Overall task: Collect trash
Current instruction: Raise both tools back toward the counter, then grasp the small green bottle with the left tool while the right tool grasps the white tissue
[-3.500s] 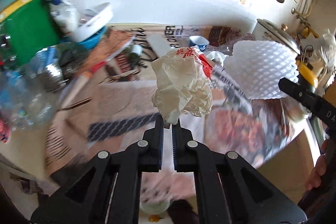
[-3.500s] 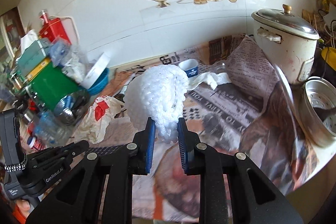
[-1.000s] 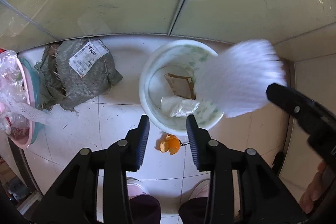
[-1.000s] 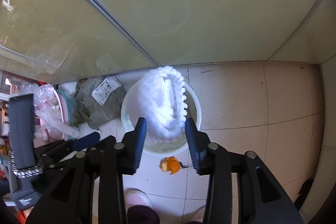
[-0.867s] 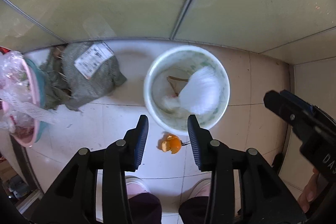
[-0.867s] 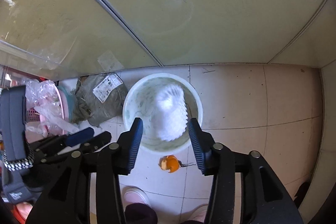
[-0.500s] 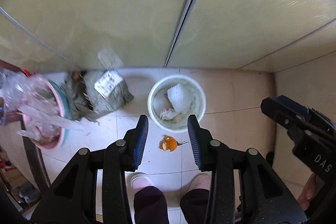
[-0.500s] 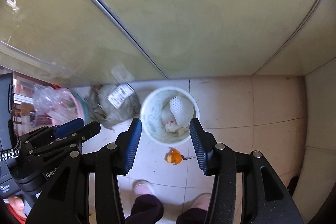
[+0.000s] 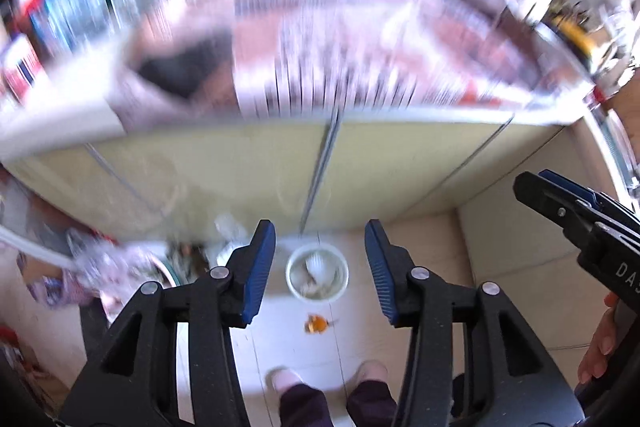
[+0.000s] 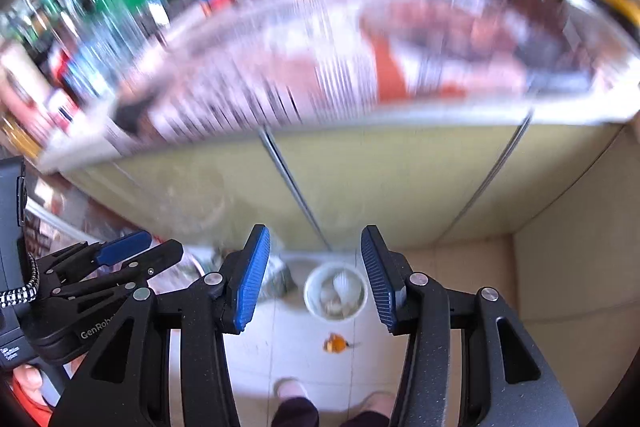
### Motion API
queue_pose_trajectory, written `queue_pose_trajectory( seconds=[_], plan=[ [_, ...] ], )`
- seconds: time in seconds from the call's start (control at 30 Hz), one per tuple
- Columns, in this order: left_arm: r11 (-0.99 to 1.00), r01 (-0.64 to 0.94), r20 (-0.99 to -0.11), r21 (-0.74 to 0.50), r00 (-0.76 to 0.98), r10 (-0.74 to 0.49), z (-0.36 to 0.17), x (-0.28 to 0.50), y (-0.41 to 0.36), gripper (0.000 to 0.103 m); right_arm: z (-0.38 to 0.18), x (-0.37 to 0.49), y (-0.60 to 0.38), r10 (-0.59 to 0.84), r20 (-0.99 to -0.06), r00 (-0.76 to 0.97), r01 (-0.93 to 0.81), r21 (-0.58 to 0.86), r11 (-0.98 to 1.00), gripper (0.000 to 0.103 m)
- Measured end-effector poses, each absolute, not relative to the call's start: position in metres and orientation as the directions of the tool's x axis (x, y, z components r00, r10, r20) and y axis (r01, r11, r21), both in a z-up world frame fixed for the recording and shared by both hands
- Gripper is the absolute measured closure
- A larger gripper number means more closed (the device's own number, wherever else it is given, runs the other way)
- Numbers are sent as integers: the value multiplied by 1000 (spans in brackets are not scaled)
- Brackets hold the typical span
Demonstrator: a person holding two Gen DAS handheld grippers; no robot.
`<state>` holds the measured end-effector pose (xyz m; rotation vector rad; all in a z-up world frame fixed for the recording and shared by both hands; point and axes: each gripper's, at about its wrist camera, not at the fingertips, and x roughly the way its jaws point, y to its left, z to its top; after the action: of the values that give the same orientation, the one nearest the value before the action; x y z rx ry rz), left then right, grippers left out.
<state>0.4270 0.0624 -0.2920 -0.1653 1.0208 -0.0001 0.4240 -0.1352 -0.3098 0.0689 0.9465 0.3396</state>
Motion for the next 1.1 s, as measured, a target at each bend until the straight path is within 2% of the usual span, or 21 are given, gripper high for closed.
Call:
queue_pose_trajectory(
  seconds=[0.1,0.2,0.3,0.47,0.6,0.87,1.1],
  plan=[
    [988,-49,-797,-145,598,-87,-238,419,69,51,-259,407,-133,307,-731,609,-239,200,950,59],
    [990,-17,-748,-141,657,-95,-190,413,77,51,-214,391,-129,282,-680,677,-214,185,959,59],
    [990,4,-705,-143,701,-105,-161,409,86,49,-185,382,-120,249,-633,733,-186,165,968,58],
    [990,23,-663,-142,740,-112,-128,407,98,48,-149,373,-120,202,-567,798,-150,138,979,49],
    [991,22,-638,-134,763,-104,-111,410,103,34,-138,379,-125,170,-537,826,-120,128,985,37],
    [992,-8,-648,-125,758,-75,-113,472,96,34,-136,430,-155,154,-517,842,-93,142,986,37],
    [985,-123,-692,-125,721,2,-133,579,82,34,-151,534,-192,193,-544,817,-129,153,980,37]
  ],
)
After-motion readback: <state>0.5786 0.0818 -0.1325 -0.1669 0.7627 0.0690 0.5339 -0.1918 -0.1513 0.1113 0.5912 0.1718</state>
